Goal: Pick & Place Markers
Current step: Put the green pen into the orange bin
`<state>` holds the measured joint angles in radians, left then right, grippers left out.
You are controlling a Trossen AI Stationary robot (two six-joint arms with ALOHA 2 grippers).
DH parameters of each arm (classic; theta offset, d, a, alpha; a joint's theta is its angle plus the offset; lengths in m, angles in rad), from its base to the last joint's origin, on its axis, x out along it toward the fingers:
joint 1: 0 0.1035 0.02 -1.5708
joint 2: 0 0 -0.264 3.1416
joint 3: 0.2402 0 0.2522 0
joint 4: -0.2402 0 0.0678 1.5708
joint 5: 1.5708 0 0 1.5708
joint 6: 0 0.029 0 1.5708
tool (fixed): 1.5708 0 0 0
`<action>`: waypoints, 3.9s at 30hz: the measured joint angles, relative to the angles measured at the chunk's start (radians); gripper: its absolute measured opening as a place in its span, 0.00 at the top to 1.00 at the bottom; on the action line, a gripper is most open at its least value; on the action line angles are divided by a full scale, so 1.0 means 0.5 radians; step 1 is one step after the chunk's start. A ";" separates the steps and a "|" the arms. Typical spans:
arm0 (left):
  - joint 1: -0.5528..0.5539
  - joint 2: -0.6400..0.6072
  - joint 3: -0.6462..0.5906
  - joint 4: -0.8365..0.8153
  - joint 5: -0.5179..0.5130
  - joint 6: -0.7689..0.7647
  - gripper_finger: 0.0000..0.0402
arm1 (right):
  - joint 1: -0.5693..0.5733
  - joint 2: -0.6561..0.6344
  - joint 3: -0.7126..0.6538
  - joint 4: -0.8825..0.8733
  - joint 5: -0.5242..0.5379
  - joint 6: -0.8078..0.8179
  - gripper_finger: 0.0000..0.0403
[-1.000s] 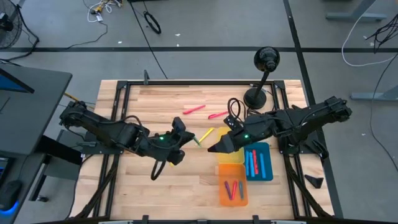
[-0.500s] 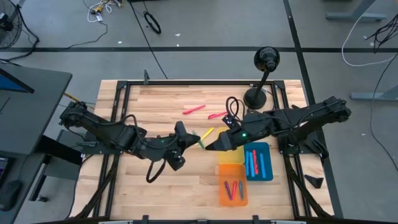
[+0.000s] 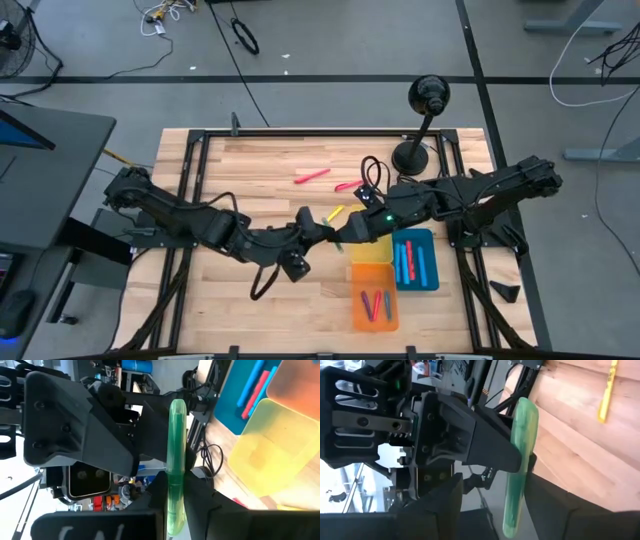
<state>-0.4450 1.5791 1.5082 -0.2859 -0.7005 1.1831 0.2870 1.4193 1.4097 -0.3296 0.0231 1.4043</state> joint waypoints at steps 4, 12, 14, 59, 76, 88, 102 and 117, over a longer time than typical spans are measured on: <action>0.009 0.002 0.000 0.000 -0.037 -0.011 0.90 | 0.007 0.000 0.000 -0.005 -0.050 0.007 0.50; 0.011 0.002 0.000 -0.001 -0.036 -0.052 0.90 | 0.009 0.000 0.000 -0.033 -0.065 -0.017 0.62; 0.010 0.002 0.000 0.001 -0.036 -0.052 0.90 | 0.009 0.000 0.000 -0.044 -0.065 -0.036 0.67; -0.048 -0.005 -0.001 -1.017 -0.124 -1.890 0.48 | 0.398 -0.001 0.002 -0.932 0.950 0.711 0.96; -0.039 -0.005 -0.001 -1.169 -0.110 -1.982 0.46 | 0.814 0.224 0.002 -1.372 0.996 1.610 0.96; 0.027 -0.005 -0.001 -1.208 0.040 -1.994 0.46 | 0.905 0.533 0.002 -1.201 0.873 1.633 0.96; 0.069 -0.005 -0.001 -1.212 0.135 -1.995 0.46 | 1.002 0.813 0.002 -1.052 0.784 1.641 0.96; 0.069 -0.005 -0.001 -1.212 0.237 -2.090 0.46 | 1.000 1.054 0.002 -1.050 0.662 1.641 0.96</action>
<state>-0.4107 1.5764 1.5078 -0.8917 -0.5819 0.1383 0.7872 1.9463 1.4109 -0.8545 0.3539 2.2246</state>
